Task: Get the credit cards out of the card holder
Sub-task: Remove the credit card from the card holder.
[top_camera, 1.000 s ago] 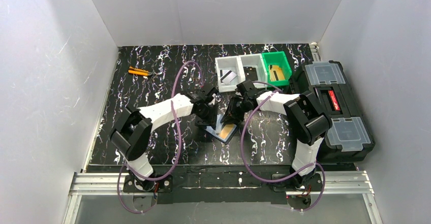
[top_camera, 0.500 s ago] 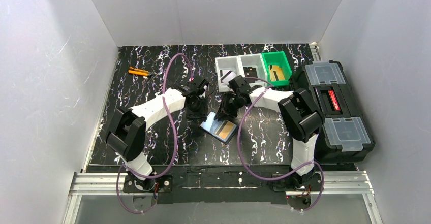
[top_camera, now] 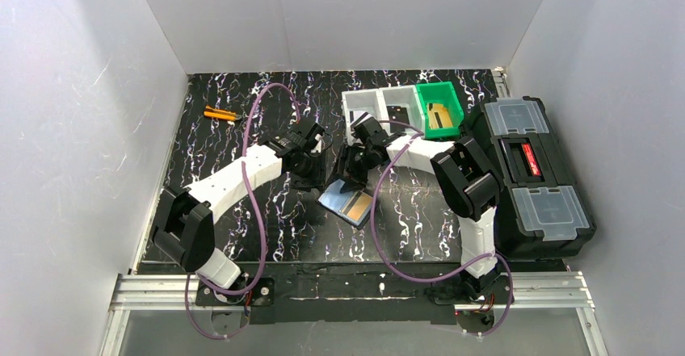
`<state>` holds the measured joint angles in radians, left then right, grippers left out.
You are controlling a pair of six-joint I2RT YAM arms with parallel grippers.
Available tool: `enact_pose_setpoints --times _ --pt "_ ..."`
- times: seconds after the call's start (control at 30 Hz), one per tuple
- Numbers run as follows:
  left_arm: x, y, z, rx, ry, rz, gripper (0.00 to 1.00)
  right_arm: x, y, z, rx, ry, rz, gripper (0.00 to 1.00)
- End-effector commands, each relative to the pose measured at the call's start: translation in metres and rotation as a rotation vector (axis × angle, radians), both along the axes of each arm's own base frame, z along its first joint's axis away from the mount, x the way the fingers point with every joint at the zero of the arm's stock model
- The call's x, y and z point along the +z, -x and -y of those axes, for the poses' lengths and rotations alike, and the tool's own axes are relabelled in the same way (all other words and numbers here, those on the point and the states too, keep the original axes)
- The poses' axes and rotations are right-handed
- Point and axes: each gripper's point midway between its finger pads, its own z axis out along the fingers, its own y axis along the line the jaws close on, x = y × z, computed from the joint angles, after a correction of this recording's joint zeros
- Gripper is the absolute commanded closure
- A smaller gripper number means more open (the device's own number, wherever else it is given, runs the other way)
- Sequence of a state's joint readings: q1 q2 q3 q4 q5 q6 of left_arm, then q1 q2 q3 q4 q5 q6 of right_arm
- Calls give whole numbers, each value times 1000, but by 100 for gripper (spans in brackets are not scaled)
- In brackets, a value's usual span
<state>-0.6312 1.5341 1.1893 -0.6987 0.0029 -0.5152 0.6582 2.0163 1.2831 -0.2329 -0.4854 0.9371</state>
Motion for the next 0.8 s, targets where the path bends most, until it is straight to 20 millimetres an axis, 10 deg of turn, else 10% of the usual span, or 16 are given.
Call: enact_pose_setpoints --times 0.0,0.37,0.77 --pt "13 5 6 -33 44 -17 58 6 -4 2 4 25 34 35" --pt "16 -6 48 -146 135 -48 57 52 -9 54 -92 86 164 23" --pt "-28 -1 87 -212 162 -173 65 12 49 106 -144 193 84 49"
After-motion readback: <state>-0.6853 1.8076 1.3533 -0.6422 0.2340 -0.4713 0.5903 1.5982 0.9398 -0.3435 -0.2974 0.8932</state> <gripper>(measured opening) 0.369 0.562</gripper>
